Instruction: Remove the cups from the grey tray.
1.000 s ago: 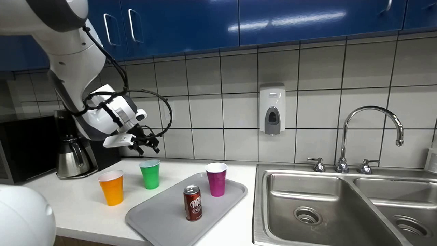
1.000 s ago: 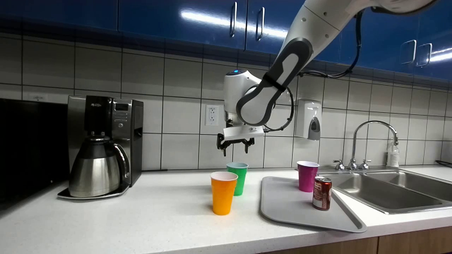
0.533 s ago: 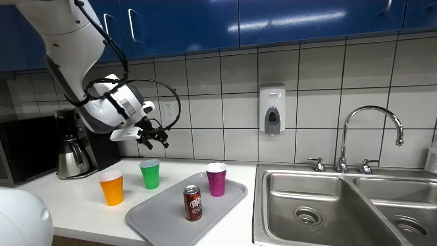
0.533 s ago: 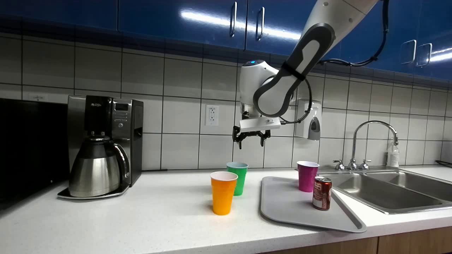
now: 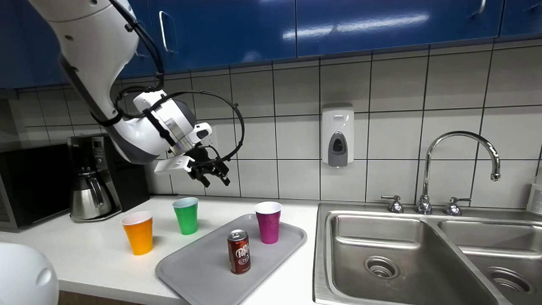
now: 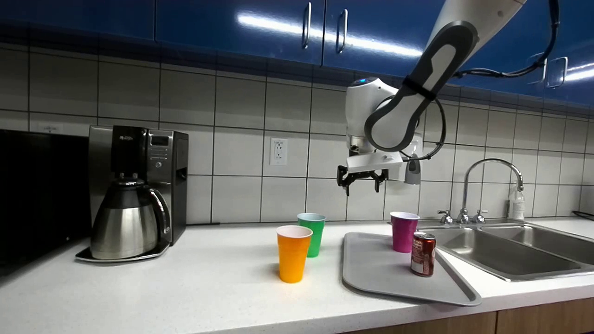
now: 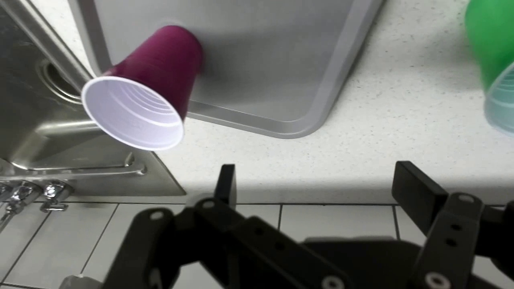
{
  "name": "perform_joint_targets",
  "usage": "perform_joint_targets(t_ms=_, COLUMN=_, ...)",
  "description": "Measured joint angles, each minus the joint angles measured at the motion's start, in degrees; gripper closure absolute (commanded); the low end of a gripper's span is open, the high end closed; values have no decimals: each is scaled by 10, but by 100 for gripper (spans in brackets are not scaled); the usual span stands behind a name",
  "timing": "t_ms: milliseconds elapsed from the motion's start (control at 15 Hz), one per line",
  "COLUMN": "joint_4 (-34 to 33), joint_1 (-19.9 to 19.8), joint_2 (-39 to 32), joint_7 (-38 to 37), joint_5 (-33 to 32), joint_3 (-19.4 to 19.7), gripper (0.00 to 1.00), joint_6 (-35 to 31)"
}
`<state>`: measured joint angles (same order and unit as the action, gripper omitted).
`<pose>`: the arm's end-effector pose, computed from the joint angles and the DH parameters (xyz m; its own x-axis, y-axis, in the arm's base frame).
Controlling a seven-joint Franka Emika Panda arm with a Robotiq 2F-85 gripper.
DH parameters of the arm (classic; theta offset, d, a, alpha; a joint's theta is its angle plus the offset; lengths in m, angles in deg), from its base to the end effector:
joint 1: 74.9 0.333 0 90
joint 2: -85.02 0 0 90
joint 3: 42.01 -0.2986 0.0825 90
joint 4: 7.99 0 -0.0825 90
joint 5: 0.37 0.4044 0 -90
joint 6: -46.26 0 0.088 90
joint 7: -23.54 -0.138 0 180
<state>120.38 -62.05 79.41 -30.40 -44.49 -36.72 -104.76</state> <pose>0.5762 0.0835 0.2926 0.8738 -0.1032 0.4753 -0.2263 -0.9512 0.2096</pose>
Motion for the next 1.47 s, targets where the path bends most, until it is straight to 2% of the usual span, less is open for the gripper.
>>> perform_joint_targets(t_ms=133, joint_4=15, joint_1=-10, joint_2=9, joint_7=0, joint_5=-4, joint_3=11, gripper=0, joint_6=0)
perform_joint_targets(t_ms=800, joint_4=43, joint_1=-102, joint_2=18, joint_7=-2, joint_5=-5, joint_3=12, gripper=0, joint_6=-2)
perform_joint_targets(t_ms=1467, joint_4=25, joint_1=-119, joint_2=-35, joint_7=-21, joint_5=13, joint_3=14, gripper=0, joint_6=-11)
